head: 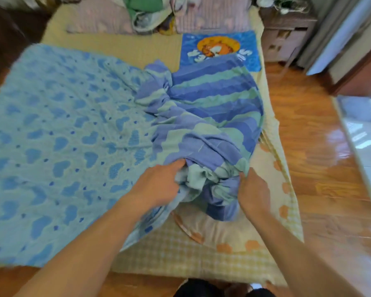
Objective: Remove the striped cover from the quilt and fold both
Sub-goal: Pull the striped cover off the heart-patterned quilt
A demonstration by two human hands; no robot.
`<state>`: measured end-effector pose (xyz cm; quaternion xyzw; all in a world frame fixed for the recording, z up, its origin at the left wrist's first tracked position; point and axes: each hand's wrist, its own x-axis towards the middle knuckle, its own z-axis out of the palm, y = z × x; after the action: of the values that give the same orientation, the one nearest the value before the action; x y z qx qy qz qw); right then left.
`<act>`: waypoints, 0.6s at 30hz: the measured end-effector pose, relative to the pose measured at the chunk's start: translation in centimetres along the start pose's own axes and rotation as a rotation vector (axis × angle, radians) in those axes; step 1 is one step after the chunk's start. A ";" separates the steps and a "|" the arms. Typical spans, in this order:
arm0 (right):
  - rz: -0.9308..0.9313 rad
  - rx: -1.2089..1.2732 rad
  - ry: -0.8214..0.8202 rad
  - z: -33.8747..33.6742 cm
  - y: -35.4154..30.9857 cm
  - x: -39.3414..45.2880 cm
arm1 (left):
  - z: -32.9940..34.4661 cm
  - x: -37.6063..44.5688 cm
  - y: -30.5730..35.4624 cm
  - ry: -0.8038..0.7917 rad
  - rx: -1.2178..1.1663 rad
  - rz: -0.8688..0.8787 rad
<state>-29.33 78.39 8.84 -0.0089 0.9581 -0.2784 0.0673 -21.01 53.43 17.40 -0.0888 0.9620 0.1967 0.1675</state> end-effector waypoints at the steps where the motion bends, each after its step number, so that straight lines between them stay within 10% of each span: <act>1: 0.022 -0.080 -0.003 -0.9 1.1 1.3 | -1.9 -0.4 -0.1 -0.015 -0.065 -0.002; 8: 0.152 -0.161 0.120 -10.9 6.0 14.4 | -10.7 -4.8 -3.4 -0.053 -0.373 -0.119; 13: 0.321 -0.186 0.185 -10.8 7.5 17.5 | -4.5 -5.8 -9.9 -0.147 -0.246 -0.423; 18: 0.327 -0.312 -0.391 -1.5 6.3 9.6 | 11.6 -6.2 -10.4 -0.185 0.299 -0.588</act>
<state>-38.89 84.03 5.56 0.0819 0.9469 -0.1064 0.2921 -9.47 49.40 5.96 -0.3187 0.8941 0.0042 0.3147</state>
